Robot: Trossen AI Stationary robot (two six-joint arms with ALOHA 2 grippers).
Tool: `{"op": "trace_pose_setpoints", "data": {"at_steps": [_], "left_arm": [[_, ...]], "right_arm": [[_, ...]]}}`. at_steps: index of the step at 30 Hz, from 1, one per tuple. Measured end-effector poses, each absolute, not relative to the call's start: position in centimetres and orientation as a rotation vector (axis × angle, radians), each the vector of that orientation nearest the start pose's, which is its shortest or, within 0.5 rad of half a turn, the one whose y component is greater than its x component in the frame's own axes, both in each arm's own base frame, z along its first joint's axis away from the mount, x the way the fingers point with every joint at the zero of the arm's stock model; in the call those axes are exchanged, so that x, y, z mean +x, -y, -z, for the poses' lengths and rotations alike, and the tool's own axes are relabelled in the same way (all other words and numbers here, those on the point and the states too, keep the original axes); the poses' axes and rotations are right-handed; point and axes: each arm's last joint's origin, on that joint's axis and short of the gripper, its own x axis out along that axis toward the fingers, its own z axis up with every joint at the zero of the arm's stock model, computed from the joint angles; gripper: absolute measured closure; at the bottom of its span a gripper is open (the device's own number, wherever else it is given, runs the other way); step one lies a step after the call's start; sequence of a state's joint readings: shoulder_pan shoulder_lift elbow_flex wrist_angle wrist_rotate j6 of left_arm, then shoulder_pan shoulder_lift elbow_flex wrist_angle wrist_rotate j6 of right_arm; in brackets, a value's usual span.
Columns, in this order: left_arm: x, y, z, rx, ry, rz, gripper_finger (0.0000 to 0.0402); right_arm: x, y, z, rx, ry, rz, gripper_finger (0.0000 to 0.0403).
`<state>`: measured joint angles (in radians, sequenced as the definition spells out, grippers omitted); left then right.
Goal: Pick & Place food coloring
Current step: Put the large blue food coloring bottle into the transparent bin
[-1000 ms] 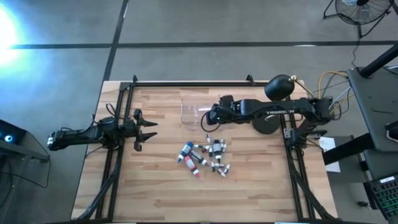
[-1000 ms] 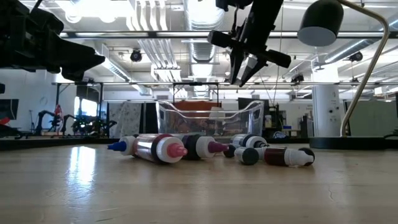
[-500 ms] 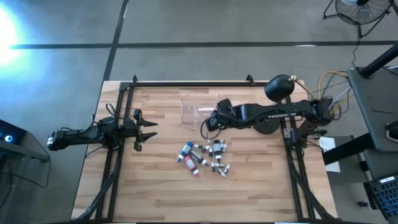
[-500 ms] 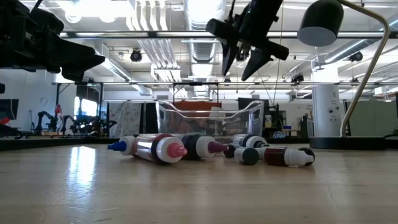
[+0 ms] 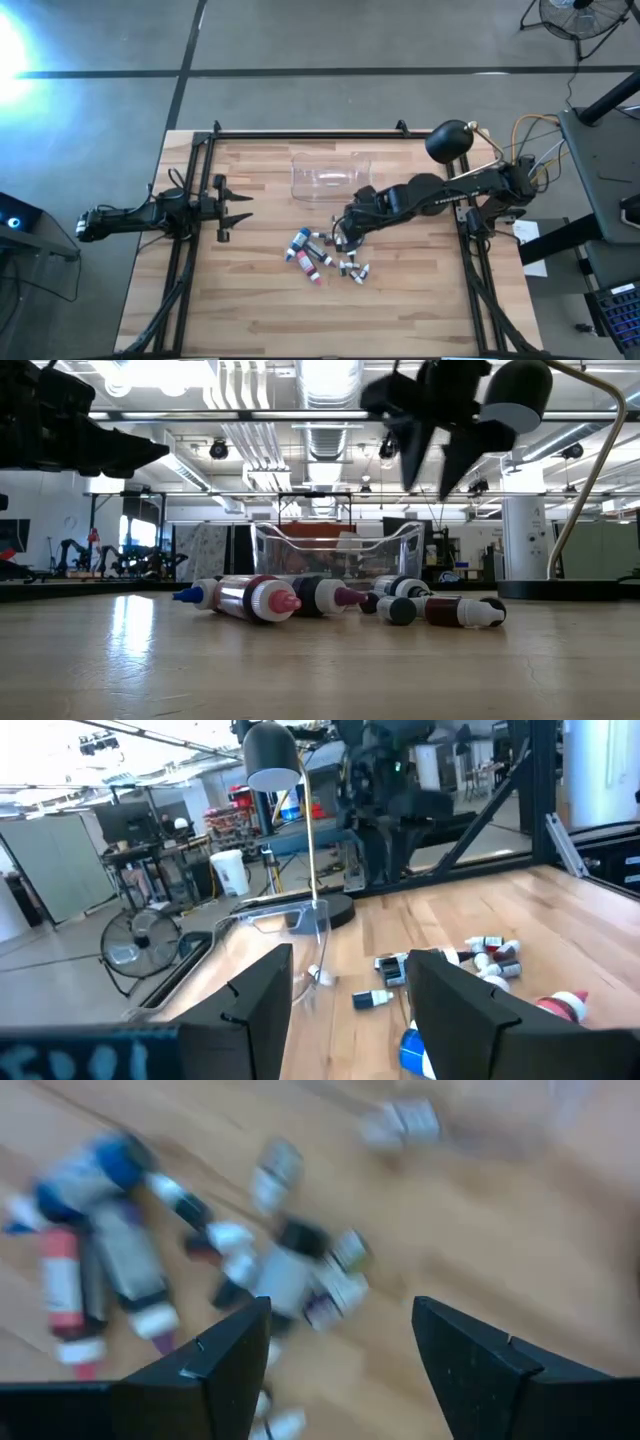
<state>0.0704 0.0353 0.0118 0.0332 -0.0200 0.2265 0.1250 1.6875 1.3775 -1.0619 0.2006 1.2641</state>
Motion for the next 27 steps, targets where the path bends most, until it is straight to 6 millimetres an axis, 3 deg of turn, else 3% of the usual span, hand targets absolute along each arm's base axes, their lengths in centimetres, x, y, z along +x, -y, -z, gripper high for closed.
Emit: {"op": "trace_pose_setpoints", "data": {"at_steps": [4,12,16,27], "left_arm": [[9.9,-0.7,-16.8,0.164,0.006,-0.088,0.0232],[9.9,-0.7,-17.1,-0.721,0.059,-0.043,0.0232],[9.9,-0.7,-17.1,-1.083,0.071,-0.031,0.0232],[9.7,-1.6,-17.1,-1.093,0.258,-0.331,0.0232]], "right_arm": [[31.2,-3.6,-24.0,0.975,-1.165,0.957,0.0166],[30.6,-4.2,-23.0,1.047,-1.186,1.009,0.0165],[30.9,-4.3,-22.9,1.059,-1.166,0.993,0.0165],[31.0,-4.1,-19.2,1.216,-1.045,1.049,0.0167]]}}
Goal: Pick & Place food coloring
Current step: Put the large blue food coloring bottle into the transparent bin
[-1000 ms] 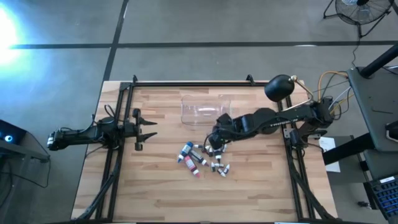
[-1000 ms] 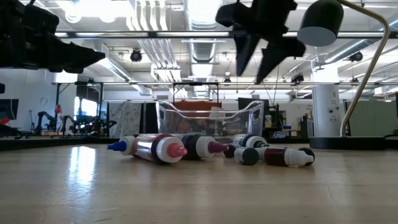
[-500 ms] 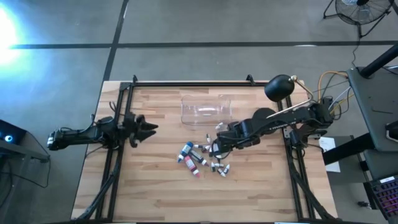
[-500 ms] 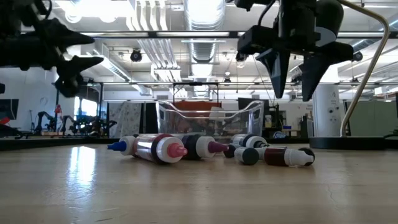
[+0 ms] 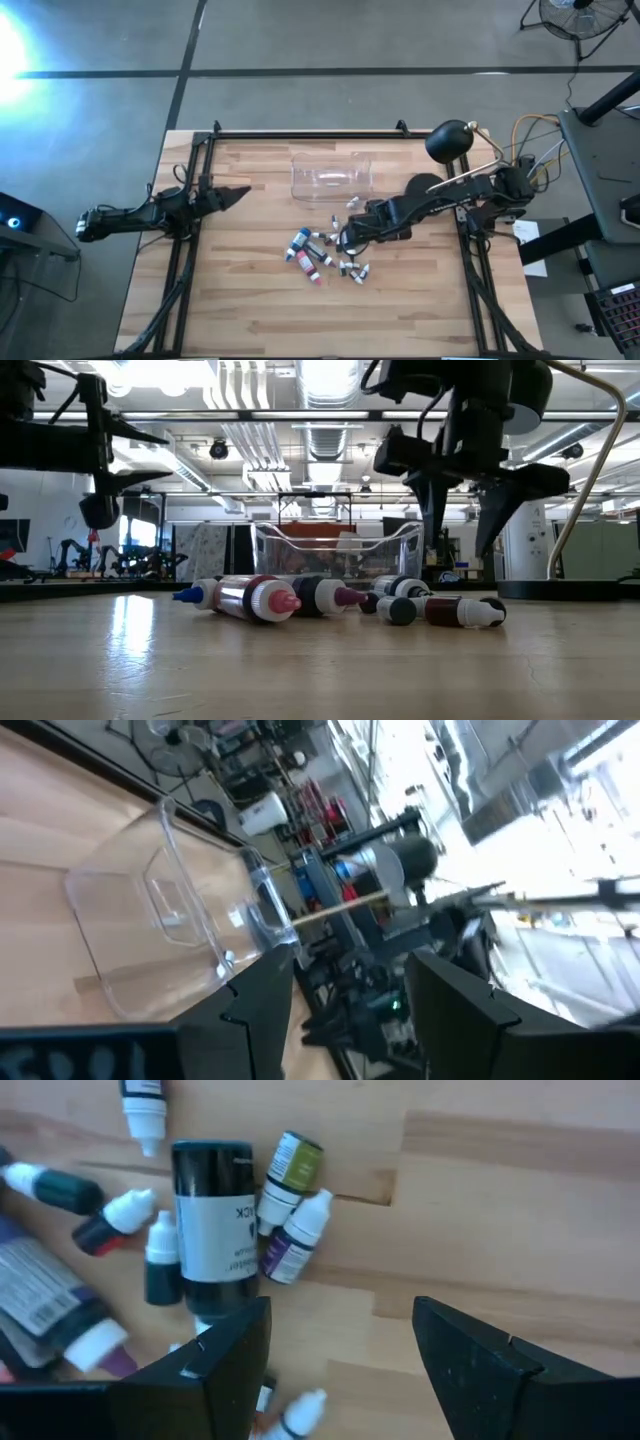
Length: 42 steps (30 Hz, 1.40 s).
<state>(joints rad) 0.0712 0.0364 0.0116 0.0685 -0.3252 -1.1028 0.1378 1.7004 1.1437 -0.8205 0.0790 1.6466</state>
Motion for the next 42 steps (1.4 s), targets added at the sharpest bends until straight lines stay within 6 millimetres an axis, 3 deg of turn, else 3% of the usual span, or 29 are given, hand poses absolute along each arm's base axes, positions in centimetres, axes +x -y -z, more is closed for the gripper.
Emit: {"op": "trace_pose_setpoints", "data": {"at_steps": [6,16,21,25,28,42], "left_arm": [[9.7,-1.6,-17.1,-1.103,0.259,-0.327,0.0232],[9.7,-1.6,-17.2,-1.142,0.274,-0.318,0.0232],[9.7,-1.6,-17.2,-1.139,0.273,-0.32,0.0232],[9.7,-1.6,-17.2,-1.12,0.268,-0.323,0.0232],[9.7,-1.6,-17.1,-1.114,0.263,-0.327,0.0232],[9.7,-1.6,-17.1,-1.113,0.26,-0.328,0.0232]], "right_arm": [[31.0,-4.1,-17.4,1.336,-0.958,1.061,0.0176],[29.9,-3.9,-15.8,1.376,-0.942,1.163,0.0188],[30.9,-4.2,-16.8,1.366,-0.884,1.088,0.0189],[31.5,-4.1,-16.1,1.363,-0.922,1.103,0.0189],[32.5,-4.3,-17.3,1.383,-0.893,1.051,0.0189],[33.1,-4.8,-17.1,1.329,-0.944,1.085,0.0188]]}}
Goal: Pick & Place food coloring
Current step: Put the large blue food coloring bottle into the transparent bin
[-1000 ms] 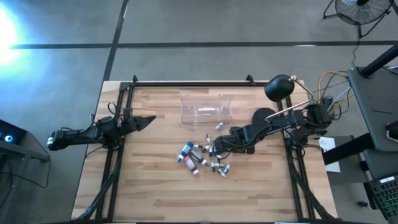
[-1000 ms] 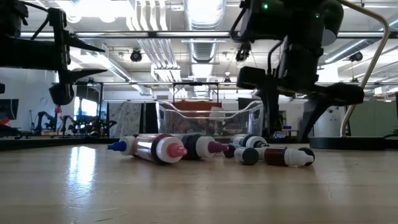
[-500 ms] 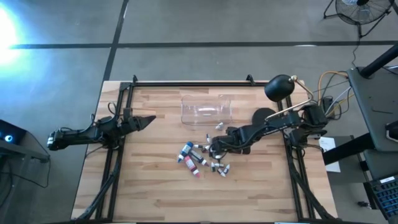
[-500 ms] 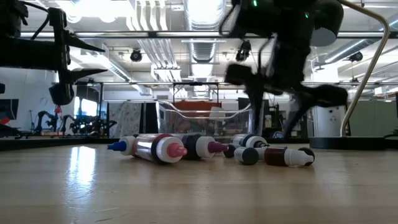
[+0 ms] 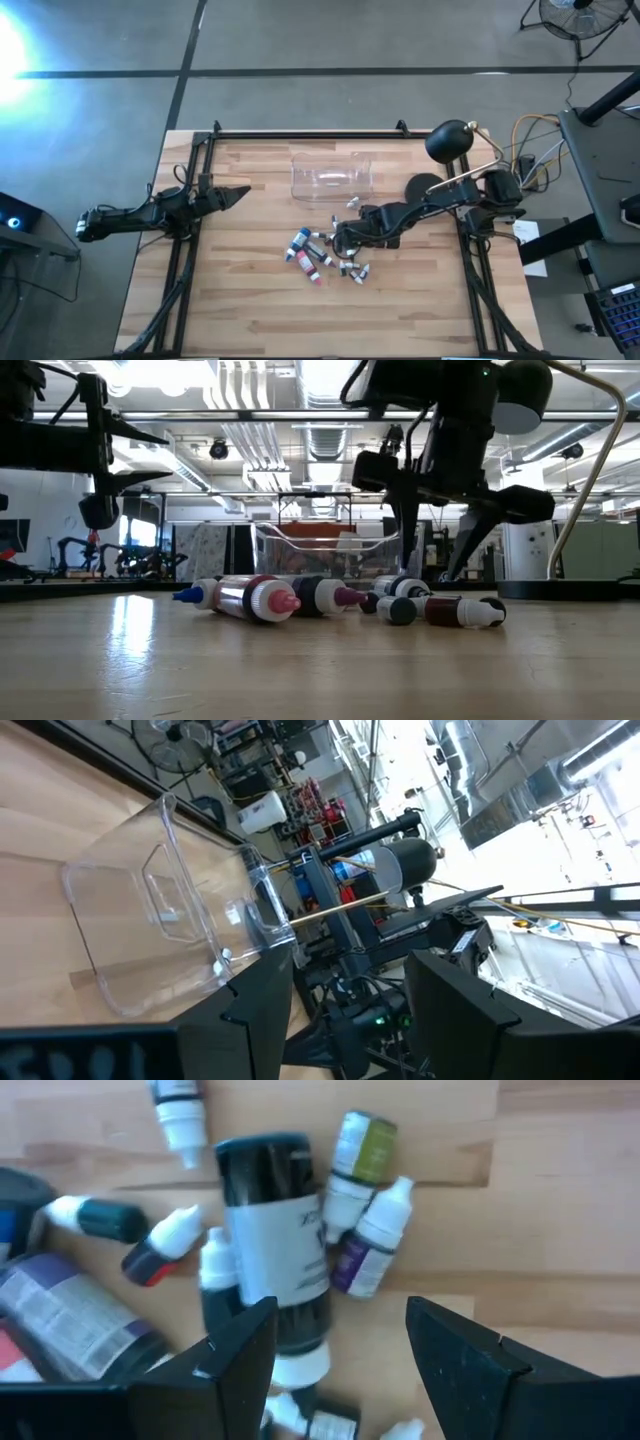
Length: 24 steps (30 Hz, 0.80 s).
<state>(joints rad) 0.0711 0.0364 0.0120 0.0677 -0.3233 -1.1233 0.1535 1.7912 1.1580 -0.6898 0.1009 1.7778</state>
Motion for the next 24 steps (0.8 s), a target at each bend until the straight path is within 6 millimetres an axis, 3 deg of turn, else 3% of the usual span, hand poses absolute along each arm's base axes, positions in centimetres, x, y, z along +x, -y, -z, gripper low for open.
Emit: {"op": "trace_pose_setpoints", "data": {"at_steps": [24], "left_arm": [[9.78,-1.33,-16.96,-1.087,0.183,-0.248,0.0232]], "right_arm": [[32.95,-5.05,-17.0,1.289,-0.967,1.069,0.0188]]}}
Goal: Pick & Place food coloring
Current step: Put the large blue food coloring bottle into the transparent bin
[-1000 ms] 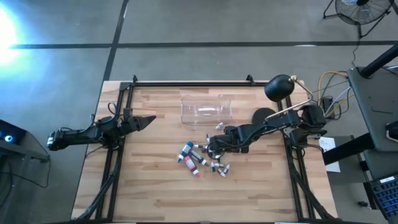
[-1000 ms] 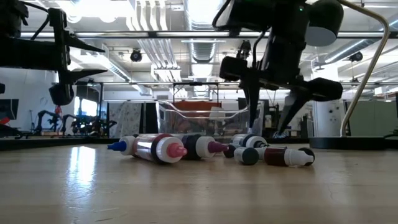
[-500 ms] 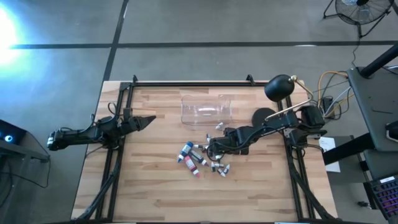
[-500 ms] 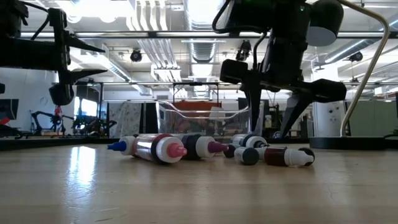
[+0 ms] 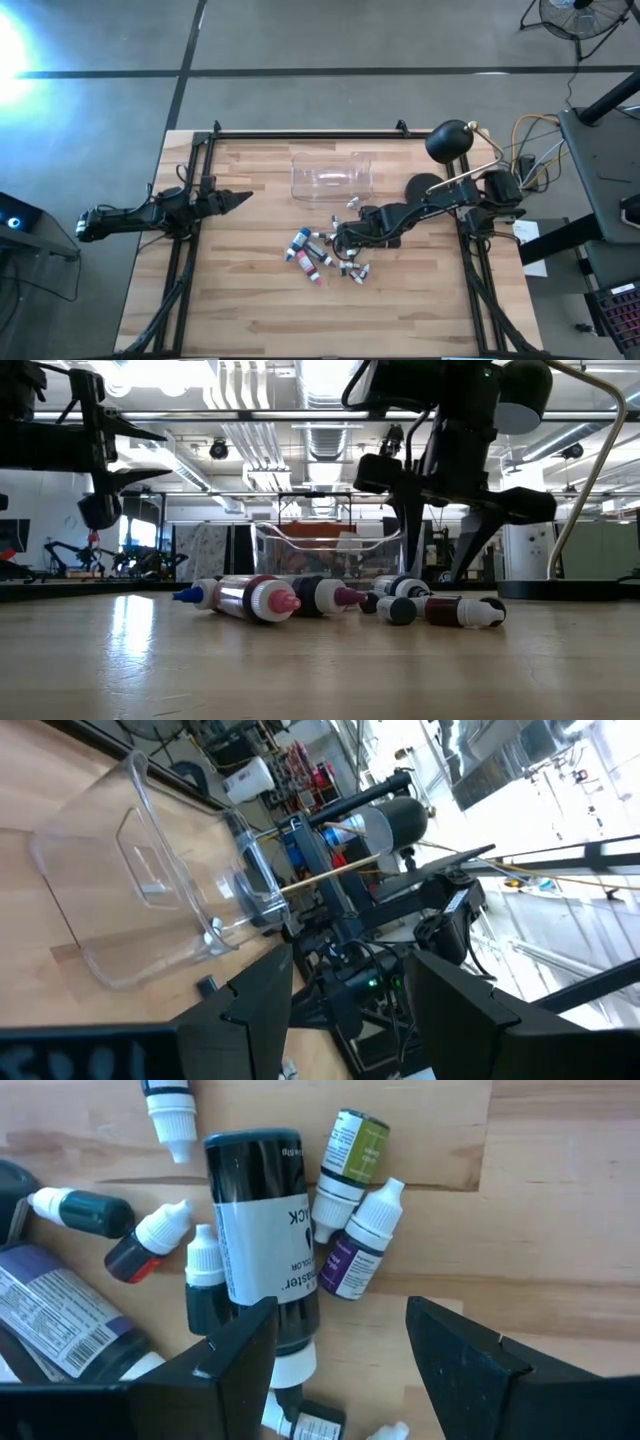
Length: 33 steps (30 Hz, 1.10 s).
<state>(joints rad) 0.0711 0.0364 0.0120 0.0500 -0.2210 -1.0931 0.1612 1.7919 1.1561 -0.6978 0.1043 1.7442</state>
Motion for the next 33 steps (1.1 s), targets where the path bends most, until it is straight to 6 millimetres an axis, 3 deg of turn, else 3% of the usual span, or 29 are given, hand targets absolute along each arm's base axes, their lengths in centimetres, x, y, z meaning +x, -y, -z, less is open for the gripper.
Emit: {"op": "trace_pose_setpoints", "data": {"at_steps": [15,23,28,33], "left_arm": [[10.1,-1.2,-16.6,-1.086,0.003,-0.277,0.0235],[10.7,-1.0,-18.5,-0.968,-0.257,-0.322,0.0237],[11.8,-0.5,-19.8,-0.959,-0.357,-0.276,0.0237],[13.5,0.7,-21.0,-0.934,-0.377,-0.361,0.0237]], "right_arm": [[32.9,-5.2,-17.1,1.257,-0.987,1.044,0.0188],[32.8,-5.3,-17.0,1.211,-1.04,0.999,0.0188],[32.2,-5.2,-16.9,1.092,-1.137,0.965,0.0188],[31.5,-4.6,-16.7,0.943,-1.241,0.924,0.0188]]}}
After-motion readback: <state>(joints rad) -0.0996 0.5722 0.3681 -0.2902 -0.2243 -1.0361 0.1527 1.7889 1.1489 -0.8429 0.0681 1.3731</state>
